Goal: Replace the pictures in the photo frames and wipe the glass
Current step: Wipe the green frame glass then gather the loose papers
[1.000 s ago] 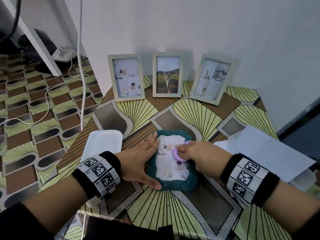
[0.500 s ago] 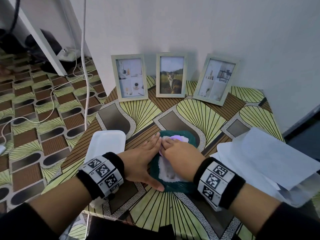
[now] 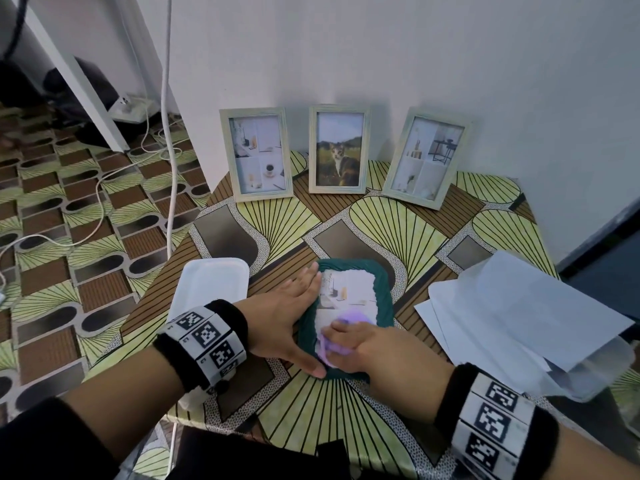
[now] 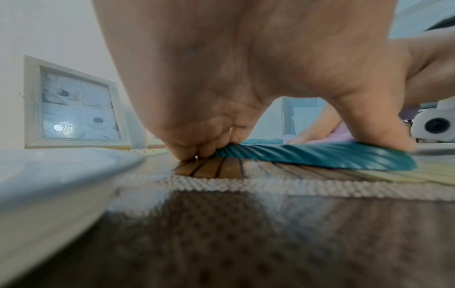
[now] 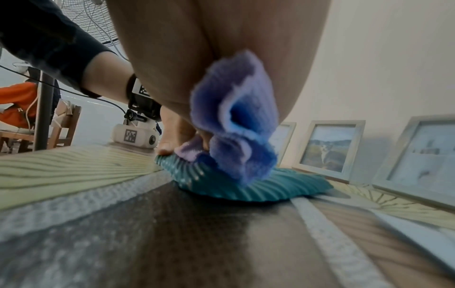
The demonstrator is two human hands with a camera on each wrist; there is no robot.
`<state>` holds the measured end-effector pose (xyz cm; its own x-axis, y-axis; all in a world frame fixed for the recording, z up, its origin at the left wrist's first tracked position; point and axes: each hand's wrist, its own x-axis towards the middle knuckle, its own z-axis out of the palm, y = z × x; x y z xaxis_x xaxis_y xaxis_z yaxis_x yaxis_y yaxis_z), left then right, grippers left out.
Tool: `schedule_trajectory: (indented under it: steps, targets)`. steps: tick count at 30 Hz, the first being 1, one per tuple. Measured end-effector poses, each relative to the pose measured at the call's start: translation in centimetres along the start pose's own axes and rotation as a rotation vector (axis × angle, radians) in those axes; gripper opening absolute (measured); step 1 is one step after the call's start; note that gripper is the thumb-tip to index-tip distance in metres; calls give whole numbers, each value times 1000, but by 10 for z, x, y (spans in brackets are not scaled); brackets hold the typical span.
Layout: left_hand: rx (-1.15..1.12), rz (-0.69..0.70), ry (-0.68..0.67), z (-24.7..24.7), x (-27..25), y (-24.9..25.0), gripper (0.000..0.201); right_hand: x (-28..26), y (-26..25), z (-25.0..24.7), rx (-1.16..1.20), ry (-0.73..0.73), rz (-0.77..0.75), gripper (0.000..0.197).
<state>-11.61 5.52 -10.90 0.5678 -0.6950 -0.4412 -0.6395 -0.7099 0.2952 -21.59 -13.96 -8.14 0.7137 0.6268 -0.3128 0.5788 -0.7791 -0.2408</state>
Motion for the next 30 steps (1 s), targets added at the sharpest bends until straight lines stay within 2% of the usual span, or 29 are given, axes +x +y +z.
schedule_trajectory:
  steps: [5, 9, 12, 17, 20, 23, 27, 30]
  targets:
    - [-18, 3, -9, -1, 0, 0, 144, -24, 19, 5, 58, 63, 60, 62]
    - [-21, 8, -12, -1, -1, 0, 144, -23, 31, 3, -7, -9, 98, 65]
    - [-7, 5, -14, -1, -1, -1, 144, -16, 36, -8, -67, -76, 108, 59]
    - [5, 10, -1, 0, 1, -2, 144, 6, 39, -25, -182, -87, 227, 58]
    - [-3, 8, -1, 0, 1, -2, 145, 27, 46, -26, -205, -115, 268, 64]
    - [-18, 6, 9, 0, 1, -2, 146, 46, 46, -27, -181, -66, 314, 72]
    - [-36, 17, 19, 0, 2, -4, 145, 57, 39, -25, -237, -6, 332, 59]
    - [-39, 20, 31, 0, 2, -4, 145, 63, 35, -22, -203, -28, 318, 66]
